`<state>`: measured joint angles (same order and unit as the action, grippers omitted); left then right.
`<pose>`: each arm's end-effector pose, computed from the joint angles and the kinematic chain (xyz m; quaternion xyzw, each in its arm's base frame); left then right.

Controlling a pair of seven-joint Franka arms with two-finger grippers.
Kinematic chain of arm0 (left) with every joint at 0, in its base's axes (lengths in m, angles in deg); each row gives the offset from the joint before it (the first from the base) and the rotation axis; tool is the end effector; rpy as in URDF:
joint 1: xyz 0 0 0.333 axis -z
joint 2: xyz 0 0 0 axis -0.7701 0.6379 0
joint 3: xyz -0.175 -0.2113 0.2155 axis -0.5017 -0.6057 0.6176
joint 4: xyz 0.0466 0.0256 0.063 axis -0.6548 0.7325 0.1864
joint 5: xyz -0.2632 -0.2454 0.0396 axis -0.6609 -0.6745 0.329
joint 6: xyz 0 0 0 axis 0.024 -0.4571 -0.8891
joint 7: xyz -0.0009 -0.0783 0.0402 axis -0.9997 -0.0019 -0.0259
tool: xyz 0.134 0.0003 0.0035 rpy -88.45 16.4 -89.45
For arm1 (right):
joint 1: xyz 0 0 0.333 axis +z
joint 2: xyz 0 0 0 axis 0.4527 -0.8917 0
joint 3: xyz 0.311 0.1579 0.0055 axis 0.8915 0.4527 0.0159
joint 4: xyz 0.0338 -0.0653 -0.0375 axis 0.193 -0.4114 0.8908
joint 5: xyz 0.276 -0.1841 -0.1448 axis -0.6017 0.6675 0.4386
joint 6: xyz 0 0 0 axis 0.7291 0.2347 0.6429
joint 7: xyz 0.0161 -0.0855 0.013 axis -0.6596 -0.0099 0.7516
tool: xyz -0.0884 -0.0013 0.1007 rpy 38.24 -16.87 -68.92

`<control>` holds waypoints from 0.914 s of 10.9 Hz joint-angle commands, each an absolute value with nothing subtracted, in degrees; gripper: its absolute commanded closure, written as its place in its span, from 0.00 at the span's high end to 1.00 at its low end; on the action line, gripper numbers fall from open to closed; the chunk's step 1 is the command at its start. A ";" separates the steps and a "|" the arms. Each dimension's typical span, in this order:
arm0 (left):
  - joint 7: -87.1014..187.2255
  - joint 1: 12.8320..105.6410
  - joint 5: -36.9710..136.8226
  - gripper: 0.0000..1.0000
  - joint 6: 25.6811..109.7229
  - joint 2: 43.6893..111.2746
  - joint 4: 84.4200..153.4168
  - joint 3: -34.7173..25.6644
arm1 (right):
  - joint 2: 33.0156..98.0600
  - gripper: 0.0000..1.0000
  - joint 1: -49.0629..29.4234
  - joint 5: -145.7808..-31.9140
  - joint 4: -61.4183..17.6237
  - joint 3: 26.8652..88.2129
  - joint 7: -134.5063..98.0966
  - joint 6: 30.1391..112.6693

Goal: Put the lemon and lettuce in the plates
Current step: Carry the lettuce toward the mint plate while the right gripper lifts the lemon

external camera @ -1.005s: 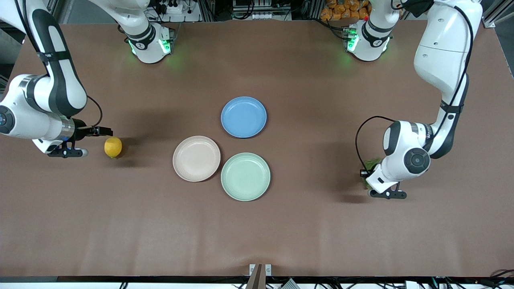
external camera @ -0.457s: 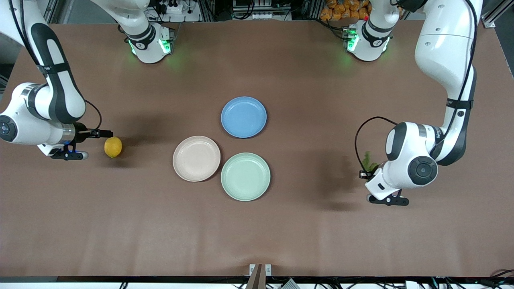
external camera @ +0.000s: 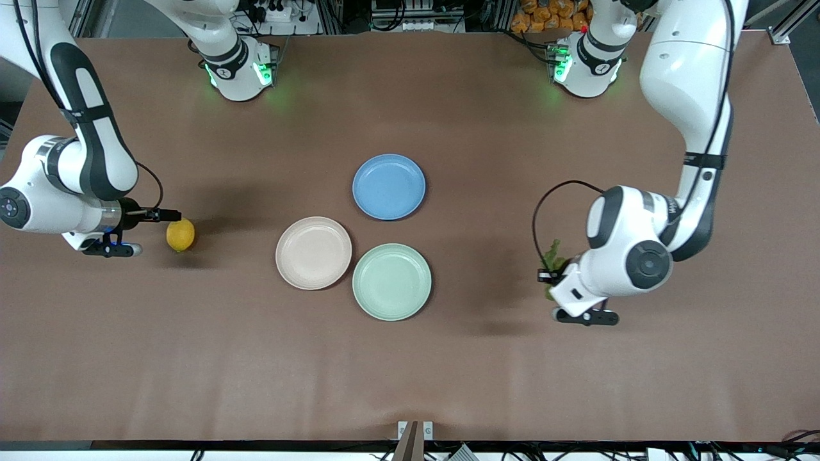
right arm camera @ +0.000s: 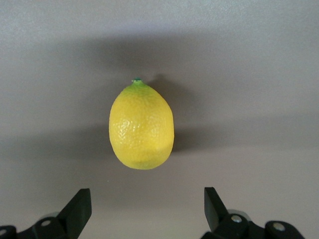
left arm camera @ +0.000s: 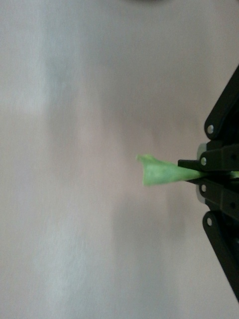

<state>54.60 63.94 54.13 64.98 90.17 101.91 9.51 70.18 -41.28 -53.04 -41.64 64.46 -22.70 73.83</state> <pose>0.6654 -0.2109 0.3040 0.9960 -0.0332 -0.0705 0.0441 0.5152 -0.1166 0.2768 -0.9847 0.0349 0.1648 0.0449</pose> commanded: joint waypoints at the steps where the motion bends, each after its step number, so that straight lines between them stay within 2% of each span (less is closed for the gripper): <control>1: 59.95 68.63 50.49 0.00 63.74 89.83 100.60 10.02 | 68.61 1.00 -42.39 -52.79 -40.47 65.18 -23.19 75.14; 6: 67.06 74.44 43.55 0.00 65.41 90.27 100.07 9.14 | 65.36 1.00 -41.95 -52.97 -39.15 65.19 -22.84 78.04; 10: 71.38 77.16 37.84 0.00 70.58 91.05 99.80 8.97 | 64.40 1.00 -41.77 -53.32 -39.16 65.19 -22.49 78.30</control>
